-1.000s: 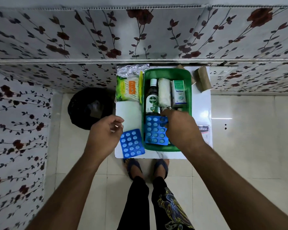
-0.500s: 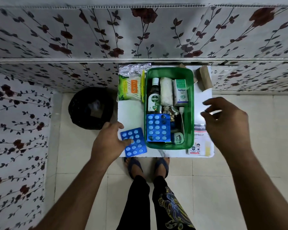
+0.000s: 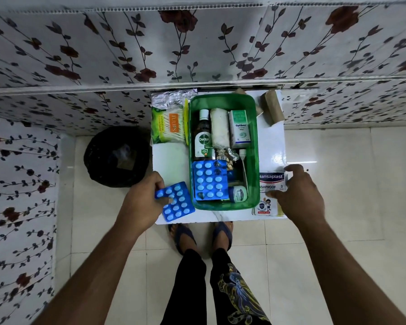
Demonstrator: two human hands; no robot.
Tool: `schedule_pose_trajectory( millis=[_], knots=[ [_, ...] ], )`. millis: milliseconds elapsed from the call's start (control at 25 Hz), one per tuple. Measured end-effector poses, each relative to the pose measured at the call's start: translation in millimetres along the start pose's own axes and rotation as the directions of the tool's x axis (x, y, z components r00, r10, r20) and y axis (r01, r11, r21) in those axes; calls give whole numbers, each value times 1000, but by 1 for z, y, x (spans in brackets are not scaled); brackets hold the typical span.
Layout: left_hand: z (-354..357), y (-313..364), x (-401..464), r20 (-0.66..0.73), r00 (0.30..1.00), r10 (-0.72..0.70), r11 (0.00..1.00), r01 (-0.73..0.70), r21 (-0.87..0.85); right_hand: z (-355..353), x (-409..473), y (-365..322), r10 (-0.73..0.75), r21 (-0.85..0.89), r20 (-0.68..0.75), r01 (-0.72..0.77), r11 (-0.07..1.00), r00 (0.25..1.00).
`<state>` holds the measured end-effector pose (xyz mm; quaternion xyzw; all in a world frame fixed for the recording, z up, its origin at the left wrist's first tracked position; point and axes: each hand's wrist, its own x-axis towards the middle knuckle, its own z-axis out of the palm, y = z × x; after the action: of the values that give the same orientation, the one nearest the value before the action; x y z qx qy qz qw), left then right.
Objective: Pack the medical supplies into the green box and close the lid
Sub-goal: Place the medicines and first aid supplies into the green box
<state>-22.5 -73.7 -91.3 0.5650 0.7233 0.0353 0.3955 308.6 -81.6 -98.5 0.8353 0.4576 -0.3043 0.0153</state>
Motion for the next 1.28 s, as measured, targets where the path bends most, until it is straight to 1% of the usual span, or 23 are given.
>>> schedule_pose_trajectory(
  millis=[80, 120, 200, 280, 320, 360, 400, 480, 560, 600, 760, 880, 1000, 1040, 1080, 1120, 1200, 1280],
  knots=[
    [-16, 2, -2, 2, 1000, -13, 998, 13, -66, 0, 0, 0, 7, 17, 11, -8, 1000, 1000],
    [-28, 6, -4, -27, 999, -22, 994, 19, -105, -1, 0, 0, 8, 21, 18, -8, 1000, 1000],
    [-61, 25, -10, -144, 989, -42, 974, 8, -228, -3, 1, -1, 2, 33, 32, -3, 999, 999],
    [-87, 61, -12, -257, 966, -14, 934, -79, -349, -4, 1, -1, 5, 49, 40, -7, 999, 999],
    [-91, 81, -11, -274, 962, 16, 910, -128, -395, -5, 1, -1, 9, 57, 44, -11, 998, 999],
    [-87, 101, -8, -258, 965, 53, 897, -160, -411, -6, 1, -1, 13, 62, 50, -17, 998, 999],
    [-78, 120, -3, -215, 972, 100, 908, -177, -380, -6, 0, -2, 18, 65, 55, -22, 998, 998],
    [-47, 145, 7, -88, 974, 211, 952, -225, -207, -7, -1, -1, 29, 82, 57, -34, 996, 998],
    [-17, 152, 19, 10, 969, 248, 968, -248, -39, -9, 0, 1, 44, 121, 55, -50, 991, 998],
    [-6, 151, 24, 35, 968, 248, 968, -249, 14, -10, 1, 3, 48, 142, 56, -55, 988, 997],
    [20, 140, 29, 48, 966, 255, 959, -259, 116, -15, 5, 8, 48, 266, 86, -69, 961, 995],
    [30, 137, 24, 67, 943, 327, 916, -333, 225, -20, 5, 9, 79, 396, 105, -115, 911, 991],
    [33, 137, 20, 116, 934, 339, 901, -358, 244, -27, 3, 9, 86, 482, 136, -142, 865, 987],
    [31, 137, 19, 107, 930, 352, 898, -367, 242, -31, 2, 9, 85, 508, 138, -144, 849, 987],
    [26, 137, 18, 73, 924, 375, 897, -382, 222, -37, 0, 9, 85, 538, 126, -140, 831, 988],
    [19, 137, 17, 9, 915, 403, 900, -398, 176, -46, -3, 8, 90, 578, 93, -127, 806, 992],
    [-2, 135, 17, -161, 892, 421, 907, -419, 48, -73, -9, -5, 107, 680, -26, -61, 731, 994],
    [-23, 128, 21, -296, 888, 353, 920, -387, -62, -100, -14, -30, 102, 783, -122, 33, 621, 987]
  ],
)
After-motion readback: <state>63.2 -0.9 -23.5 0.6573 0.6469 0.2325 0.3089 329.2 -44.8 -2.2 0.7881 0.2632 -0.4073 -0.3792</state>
